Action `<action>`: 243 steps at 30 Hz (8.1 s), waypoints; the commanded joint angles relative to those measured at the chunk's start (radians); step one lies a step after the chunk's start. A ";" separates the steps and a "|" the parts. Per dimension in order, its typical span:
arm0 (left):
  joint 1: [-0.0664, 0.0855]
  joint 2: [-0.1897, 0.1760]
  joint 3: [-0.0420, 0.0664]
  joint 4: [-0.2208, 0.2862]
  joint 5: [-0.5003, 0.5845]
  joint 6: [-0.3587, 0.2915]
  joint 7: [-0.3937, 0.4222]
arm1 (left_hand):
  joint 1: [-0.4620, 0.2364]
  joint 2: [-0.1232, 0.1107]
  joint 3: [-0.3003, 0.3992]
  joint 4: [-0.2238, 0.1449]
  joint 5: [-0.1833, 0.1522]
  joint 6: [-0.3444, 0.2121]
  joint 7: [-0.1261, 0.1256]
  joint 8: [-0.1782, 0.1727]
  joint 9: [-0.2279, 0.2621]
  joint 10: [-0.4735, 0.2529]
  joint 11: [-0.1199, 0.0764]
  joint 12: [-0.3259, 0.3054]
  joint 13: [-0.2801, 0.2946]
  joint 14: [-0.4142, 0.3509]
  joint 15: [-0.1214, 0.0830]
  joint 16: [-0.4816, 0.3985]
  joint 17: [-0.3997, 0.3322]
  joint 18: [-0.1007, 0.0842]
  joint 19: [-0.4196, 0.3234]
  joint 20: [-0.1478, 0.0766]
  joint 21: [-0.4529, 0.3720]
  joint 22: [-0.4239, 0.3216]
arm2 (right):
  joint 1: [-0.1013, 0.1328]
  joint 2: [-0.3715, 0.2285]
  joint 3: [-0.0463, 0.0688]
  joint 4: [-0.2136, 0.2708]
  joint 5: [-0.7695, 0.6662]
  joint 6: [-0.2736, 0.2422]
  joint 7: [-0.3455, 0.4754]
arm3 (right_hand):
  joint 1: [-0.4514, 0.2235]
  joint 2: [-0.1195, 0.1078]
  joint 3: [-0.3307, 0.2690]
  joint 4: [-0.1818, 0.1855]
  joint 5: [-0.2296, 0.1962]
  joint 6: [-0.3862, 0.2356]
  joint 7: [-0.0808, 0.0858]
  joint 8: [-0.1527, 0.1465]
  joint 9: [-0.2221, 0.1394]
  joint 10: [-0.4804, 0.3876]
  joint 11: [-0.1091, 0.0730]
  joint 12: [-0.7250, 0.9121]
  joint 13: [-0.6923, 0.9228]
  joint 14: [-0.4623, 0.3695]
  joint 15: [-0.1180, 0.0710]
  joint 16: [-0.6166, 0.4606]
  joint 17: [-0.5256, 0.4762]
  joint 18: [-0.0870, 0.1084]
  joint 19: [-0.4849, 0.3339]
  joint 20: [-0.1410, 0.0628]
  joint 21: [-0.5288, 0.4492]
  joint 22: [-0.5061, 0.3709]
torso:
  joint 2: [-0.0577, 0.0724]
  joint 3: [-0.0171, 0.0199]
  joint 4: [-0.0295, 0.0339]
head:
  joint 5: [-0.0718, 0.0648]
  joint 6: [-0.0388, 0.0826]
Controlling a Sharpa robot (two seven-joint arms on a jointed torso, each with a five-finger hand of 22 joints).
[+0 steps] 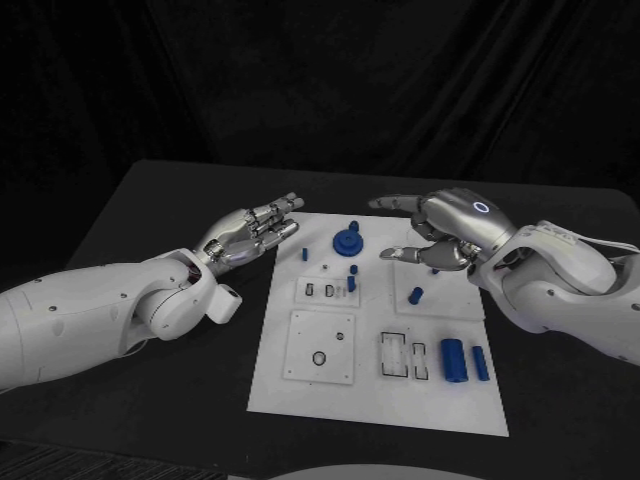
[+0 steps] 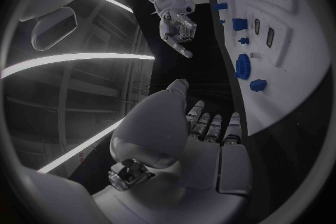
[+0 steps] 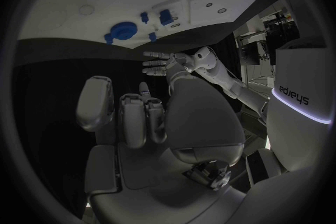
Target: Assemble the parts on the task board
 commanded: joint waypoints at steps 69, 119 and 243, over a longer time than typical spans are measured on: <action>0.264 0.288 0.001 -0.035 -0.504 0.283 -1.246 | -0.303 0.003 -0.081 -0.023 -0.304 0.427 -0.003 0.608 0.739 1.531 -0.032 1.567 1.563 1.570 -0.112 1.564 1.570 -0.090 1.269 -0.125 1.417 1.263 | -0.011 -0.192 -0.008 0.020 -0.058 -0.032 -0.092 | 0.026 0.068 0.020 -0.010 0.044 0.307 0.046 0.049 0.010 0.106 0.030 0.003 0.263 0.081 0.021 -0.006 0.154 -0.014 0.004 0.022 -0.006 0.157 | -0.071 0.1029 -0.0834 | 0.058 -0.013; 0.183 0.299 0.001 -0.041 -0.506 0.287 -1.260 | -0.352 -0.006 -0.086 -0.018 -0.334 0.432 -0.017 0.633 0.856 1.531 -0.047 1.567 1.563 1.570 -0.127 1.564 1.570 -0.095 1.299 -0.140 1.424 1.292 | -0.034 -0.191 -0.008 0.000 -0.059 -0.046 -0.085 | 0.022 0.072 0.016 -0.008 0.051 0.319 0.050 0.049 0.010 0.082 0.032 -0.023 0.232 0.077 0.023 -0.023 0.139 -0.013 0.003 0.023 -0.009 0.156 | -0.066 0.1089 -0.0912 | 0.056 -0.037; 0.122 0.197 0.001 0.033 -0.574 0.172 -1.261 | -0.496 -0.147 0.505 -0.203 -0.150 0.577 -0.045 0.384 1.005 1.531 -0.076 1.567 1.563 1.570 -0.157 1.564 1.570 -0.094 1.321 -0.172 1.368 1.327 | -0.057 -0.198 -0.008 0.002 -0.059 -0.011 -0.109 | 0.038 0.091 0.017 -0.022 0.090 0.347 0.055 0.039 0.006 0.072 0.035 -0.035 0.217 0.075 0.025 -0.037 0.126 -0.011 0.000 0.026 -0.025 0.152 | -0.061 0.1101 -0.0947 | 0.084 -0.076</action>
